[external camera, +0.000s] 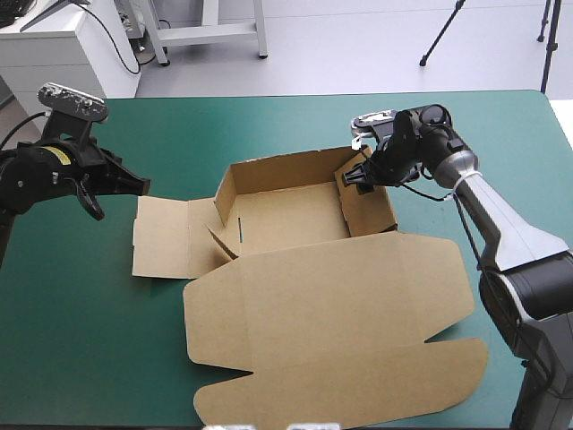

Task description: Fold the box

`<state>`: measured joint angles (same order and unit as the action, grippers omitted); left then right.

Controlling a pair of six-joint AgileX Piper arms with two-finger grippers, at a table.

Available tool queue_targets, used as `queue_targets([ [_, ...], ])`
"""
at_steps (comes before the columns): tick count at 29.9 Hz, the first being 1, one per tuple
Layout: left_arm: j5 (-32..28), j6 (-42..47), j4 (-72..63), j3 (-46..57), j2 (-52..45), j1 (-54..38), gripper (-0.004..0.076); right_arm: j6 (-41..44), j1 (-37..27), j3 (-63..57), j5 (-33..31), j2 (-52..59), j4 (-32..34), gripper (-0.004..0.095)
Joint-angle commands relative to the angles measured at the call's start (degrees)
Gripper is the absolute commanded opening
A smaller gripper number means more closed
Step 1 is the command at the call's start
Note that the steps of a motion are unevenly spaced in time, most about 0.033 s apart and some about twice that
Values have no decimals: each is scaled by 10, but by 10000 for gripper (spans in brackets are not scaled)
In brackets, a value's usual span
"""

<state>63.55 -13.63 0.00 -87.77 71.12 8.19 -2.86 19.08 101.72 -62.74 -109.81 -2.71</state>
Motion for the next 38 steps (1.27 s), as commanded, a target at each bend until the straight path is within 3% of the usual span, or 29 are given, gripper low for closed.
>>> queue_targets([
  [1, -35, 4, -9, -13, -17, 0, -10, -16, -2, 49, -34, 31, 0, 774],
  [5, -35, 4, -10, -13, -17, 0, -10, -20, -2, 86, -87, 34, 1, 775],
  [38, -24, 4, -20, -13, -17, 0, -10, -14, -2, 105, -87, 133, 27, 775],
])
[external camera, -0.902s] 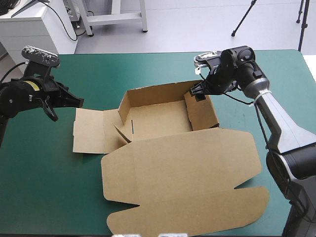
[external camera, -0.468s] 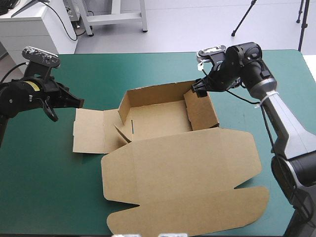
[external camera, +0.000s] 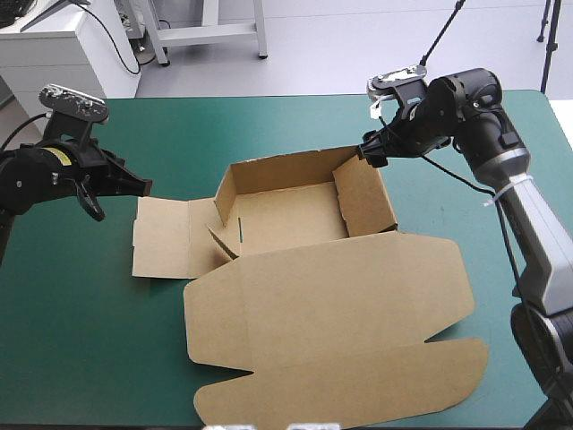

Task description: Fold the box

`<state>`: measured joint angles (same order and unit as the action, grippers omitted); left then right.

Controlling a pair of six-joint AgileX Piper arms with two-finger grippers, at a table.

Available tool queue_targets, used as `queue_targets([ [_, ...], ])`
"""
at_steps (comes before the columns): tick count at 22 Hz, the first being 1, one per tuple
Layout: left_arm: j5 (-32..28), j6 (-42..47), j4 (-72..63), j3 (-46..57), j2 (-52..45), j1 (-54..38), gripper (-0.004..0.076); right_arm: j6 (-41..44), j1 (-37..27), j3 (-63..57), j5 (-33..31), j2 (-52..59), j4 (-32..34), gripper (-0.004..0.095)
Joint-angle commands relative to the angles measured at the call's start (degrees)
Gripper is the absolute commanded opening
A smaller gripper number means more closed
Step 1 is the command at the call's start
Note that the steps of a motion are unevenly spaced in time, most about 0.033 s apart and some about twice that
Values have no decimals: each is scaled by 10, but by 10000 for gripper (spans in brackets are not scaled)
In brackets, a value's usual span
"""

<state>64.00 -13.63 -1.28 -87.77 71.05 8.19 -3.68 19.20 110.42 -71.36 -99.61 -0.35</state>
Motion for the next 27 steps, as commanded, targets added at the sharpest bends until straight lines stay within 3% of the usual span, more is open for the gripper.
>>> queue_targets([
  [1, -28, 4, -7, -13, -16, 0, -10, -5, -3, 18, -1, 31, 4, 775],
  [16, -28, 2, -9, -13, -16, 0, -10, -7, -3, 18, -1, -104, -5, 734],
  [27, -26, 3, -18, -13, -16, 0, -10, -12, -3, 19, 9, -152, -29, 545],
])
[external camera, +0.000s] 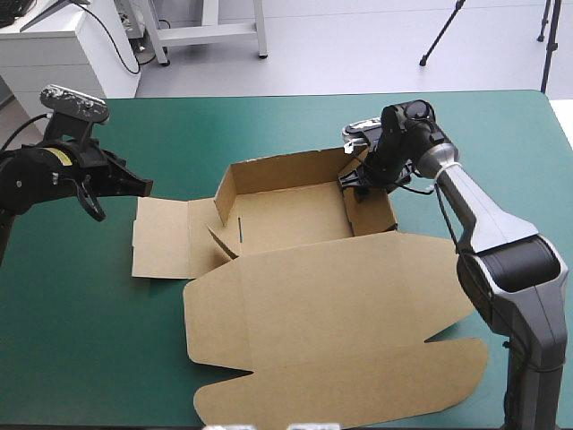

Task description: Fold the box

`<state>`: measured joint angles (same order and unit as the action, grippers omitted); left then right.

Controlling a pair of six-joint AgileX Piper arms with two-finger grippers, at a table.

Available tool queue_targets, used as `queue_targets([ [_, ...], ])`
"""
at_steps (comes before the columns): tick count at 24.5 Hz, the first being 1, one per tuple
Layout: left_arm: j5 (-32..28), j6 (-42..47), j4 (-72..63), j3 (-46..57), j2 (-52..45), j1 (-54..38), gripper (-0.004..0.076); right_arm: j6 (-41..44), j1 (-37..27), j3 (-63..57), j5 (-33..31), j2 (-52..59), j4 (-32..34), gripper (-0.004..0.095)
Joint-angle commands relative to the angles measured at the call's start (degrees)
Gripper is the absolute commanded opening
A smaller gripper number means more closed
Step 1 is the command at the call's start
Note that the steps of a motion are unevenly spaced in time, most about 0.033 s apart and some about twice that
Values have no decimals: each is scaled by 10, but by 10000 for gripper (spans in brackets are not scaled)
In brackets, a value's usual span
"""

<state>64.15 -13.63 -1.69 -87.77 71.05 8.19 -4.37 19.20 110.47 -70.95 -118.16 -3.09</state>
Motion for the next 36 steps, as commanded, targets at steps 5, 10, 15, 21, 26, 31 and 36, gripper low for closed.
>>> queue_targets([
  [5, -28, 3, -18, -13, -16, 0, -10, -5, -3, 19, 11, 28, -1, 467],
  [10, -28, 3, -21, -13, -16, 0, -10, -3, -3, 19, 6, 10, -6, 312],
  [15, -27, 2, -27, -13, -16, 0, -10, 0, -3, 19, 7, 2, -12, 32],
  [21, -27, 2, -29, -13, -16, 0, -10, 0, -3, 19, 0, 2, -12, -23],
  [26, -27, 2, -29, -13, -16, 0, -10, 0, -3, 32, -5, 12, -8, -23],
  [31, -28, 2, -29, -13, -16, 0, -10, -7, -4, 40, -5, 78, 31, -24],
  [36, -29, 4, -29, -12, -16, 0, -10, -10, -29, 40, -5, 132, 19, -23],
])
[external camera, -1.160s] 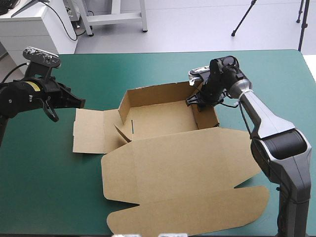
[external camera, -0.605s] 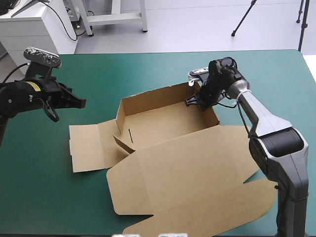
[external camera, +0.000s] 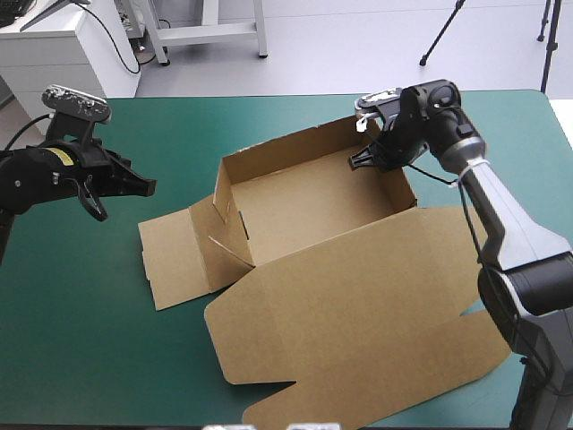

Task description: Fold the box

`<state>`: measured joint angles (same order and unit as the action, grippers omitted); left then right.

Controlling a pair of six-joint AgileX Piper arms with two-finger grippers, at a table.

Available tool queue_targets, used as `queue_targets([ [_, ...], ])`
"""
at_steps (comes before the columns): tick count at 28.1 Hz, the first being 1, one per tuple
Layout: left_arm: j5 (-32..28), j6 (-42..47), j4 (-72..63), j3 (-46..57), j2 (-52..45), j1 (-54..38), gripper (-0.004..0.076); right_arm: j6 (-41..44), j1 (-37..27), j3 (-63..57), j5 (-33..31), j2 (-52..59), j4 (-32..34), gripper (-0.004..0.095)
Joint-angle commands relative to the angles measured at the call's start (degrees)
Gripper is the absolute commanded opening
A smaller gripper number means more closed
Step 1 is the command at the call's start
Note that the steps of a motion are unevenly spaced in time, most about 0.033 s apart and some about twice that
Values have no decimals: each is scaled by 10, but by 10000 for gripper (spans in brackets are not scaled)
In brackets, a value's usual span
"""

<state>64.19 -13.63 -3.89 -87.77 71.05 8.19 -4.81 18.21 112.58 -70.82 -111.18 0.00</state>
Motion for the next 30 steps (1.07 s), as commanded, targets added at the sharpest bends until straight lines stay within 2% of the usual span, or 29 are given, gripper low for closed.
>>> queue_targets([
  [1, -30, 4, -7, -12, -16, 0, -10, -8, -35, 19, -6, 77, -25, -23],
  [5, -31, 4, -7, -12, -16, 0, -10, -35, -79, 19, -6, 122, -88, -23],
  [10, -28, 6, -3, -12, -16, 0, -10, -53, -114, 19, -7, 161, -127, -23],
  [21, 0, 58, 98, -12, -16, 0, -10, -76, -156, 18, -7, 236, -142, -23],
  [30, 10, 52, 91, -12, -19, -58, 18, -102, -176, -31, -7, 284, -157, -24],
])
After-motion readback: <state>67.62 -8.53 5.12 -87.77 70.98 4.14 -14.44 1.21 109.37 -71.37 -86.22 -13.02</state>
